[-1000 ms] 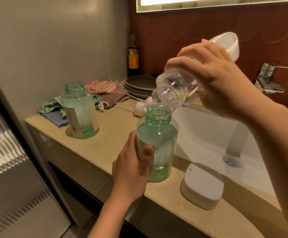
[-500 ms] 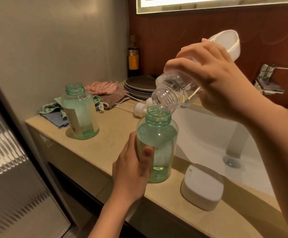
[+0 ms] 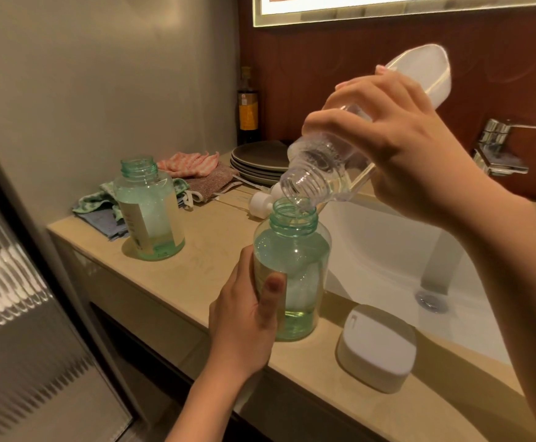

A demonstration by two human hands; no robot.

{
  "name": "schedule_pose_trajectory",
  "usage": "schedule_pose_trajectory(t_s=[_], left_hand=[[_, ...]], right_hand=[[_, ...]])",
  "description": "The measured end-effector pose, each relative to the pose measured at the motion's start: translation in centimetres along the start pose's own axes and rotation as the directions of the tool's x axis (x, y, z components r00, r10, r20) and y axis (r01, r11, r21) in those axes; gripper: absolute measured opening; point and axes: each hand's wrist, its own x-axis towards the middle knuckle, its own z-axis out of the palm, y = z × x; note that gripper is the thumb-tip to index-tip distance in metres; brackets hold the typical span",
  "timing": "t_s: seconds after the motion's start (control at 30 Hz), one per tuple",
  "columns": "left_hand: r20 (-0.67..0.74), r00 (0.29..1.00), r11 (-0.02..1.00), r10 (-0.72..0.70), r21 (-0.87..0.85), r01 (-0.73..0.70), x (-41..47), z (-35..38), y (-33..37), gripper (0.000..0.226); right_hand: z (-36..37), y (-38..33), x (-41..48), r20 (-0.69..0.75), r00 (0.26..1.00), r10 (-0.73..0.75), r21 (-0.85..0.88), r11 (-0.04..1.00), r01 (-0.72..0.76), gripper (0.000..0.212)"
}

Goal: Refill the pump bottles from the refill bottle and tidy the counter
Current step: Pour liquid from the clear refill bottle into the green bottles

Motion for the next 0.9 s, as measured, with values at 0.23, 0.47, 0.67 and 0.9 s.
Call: schedule_pose_trajectory(t_s=[0.23,0.47,0.67,0.9], left_hand=[[0.003,1.0,1.0,0.006,0.002,-0.006,-0.05,0.02,0.01,0.067],[0.019,1.0,1.0,-0.015,-0.003,0.015,-0.02,0.02,0.13,0.063],[0.021,1.0,1.0,-0.015,0.006,0.015,-0.09,-0.06,0.22,0.054],[0.028,0.999,0.999,-0.033,0.017,0.033,-0.09,-0.15,0.56,0.053]], right_hand=[[0.13,0.11,-0.08,-0.03,0.999,-0.014,-0.042,0.999,0.013,0.054],[-0.22,-0.1,0.02,-0.022,0.999,-0.038,-0.08,0.996,0.036,0.053],[-0.36,-0.3,-0.03,-0.055,0.998,-0.033,-0.111,0.994,0.027,0.046],[-0.62,-0.72,0.01,-0.064,0.997,-0.031,-0.137,0.99,0.022,0.043]])
